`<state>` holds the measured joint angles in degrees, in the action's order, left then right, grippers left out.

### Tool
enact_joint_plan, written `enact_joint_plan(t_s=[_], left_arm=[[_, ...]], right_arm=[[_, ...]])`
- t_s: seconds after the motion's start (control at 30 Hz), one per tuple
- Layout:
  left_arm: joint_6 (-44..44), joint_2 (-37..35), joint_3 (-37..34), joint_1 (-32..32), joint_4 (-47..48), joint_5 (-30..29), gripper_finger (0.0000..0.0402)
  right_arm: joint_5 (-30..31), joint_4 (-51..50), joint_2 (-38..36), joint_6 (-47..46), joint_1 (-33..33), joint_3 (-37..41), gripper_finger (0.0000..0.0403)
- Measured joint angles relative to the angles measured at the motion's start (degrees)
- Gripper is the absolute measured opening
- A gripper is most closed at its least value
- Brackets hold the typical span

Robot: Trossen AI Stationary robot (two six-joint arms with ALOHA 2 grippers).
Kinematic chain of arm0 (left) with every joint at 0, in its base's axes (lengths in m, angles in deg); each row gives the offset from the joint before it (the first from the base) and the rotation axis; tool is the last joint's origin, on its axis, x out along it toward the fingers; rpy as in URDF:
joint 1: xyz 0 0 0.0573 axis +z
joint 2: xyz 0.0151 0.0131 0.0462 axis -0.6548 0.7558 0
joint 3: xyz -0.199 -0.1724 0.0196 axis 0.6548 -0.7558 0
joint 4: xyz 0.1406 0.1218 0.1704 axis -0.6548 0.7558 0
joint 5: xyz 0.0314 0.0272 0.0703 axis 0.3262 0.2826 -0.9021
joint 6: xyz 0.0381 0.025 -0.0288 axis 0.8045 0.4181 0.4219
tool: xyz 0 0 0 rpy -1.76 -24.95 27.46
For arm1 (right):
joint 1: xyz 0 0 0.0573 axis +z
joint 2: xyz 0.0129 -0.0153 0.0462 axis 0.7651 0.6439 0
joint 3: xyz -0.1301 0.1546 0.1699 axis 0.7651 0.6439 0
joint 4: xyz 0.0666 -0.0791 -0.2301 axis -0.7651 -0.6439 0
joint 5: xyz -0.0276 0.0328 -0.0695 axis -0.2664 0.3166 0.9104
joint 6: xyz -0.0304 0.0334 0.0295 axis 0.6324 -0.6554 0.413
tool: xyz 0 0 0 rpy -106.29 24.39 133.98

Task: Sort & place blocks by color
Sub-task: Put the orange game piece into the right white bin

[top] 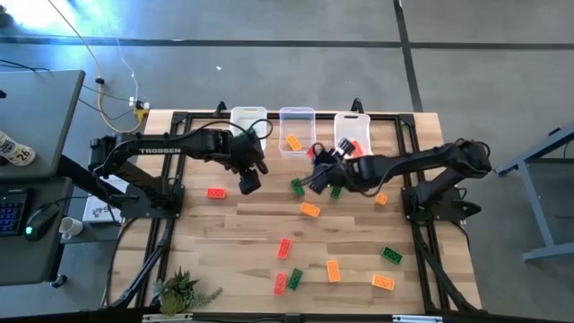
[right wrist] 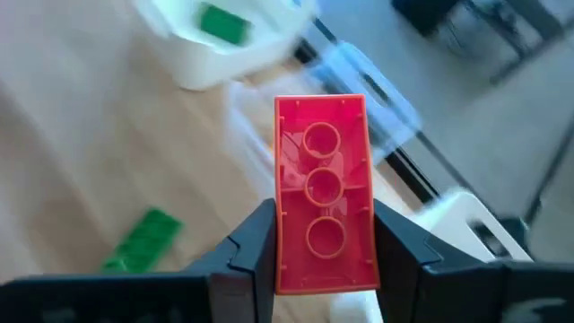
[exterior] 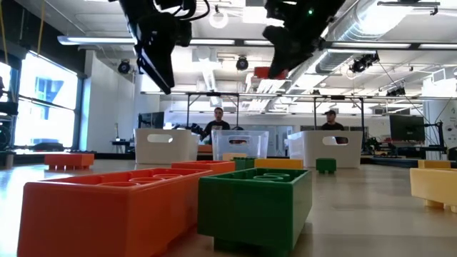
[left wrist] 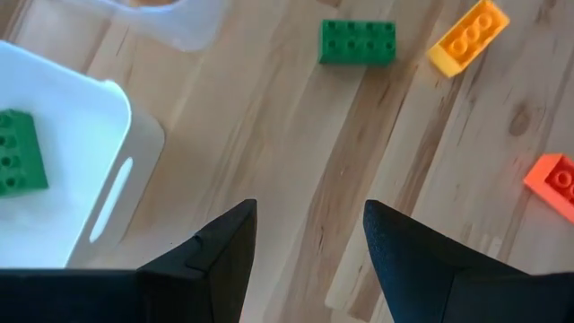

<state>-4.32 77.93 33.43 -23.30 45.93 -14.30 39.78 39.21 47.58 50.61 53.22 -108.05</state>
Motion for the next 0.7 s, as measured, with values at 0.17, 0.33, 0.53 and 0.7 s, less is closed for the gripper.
enact_joint_plan(t_s=[0.17,0.33,0.53,0.7], left_arm=[[0.0,0.0,0.0,0.0,-2.6,0.0,0.0195],[0.0,0.0,0.0,0.0,-4.1,0.0,0.0195],[0.0,0.0,0.0,0.0,-4.0,0.0,0.0195],[0.0,0.0,0.0,0.0,-4.0,0.0,0.0195]], right_arm=[[0.2,-8.6,-1.5,-7.0,-5.4,0.0,0.0117],[-0.7,-17.1,-1.3,-12.8,-11.8,0.0,0.0119],[-5.3,-19.7,-1.1,-13.9,-18.9,0.0,0.0120],[-11.9,-19.6,-1.1,-13.1,-24.1,0.0,0.0121]])
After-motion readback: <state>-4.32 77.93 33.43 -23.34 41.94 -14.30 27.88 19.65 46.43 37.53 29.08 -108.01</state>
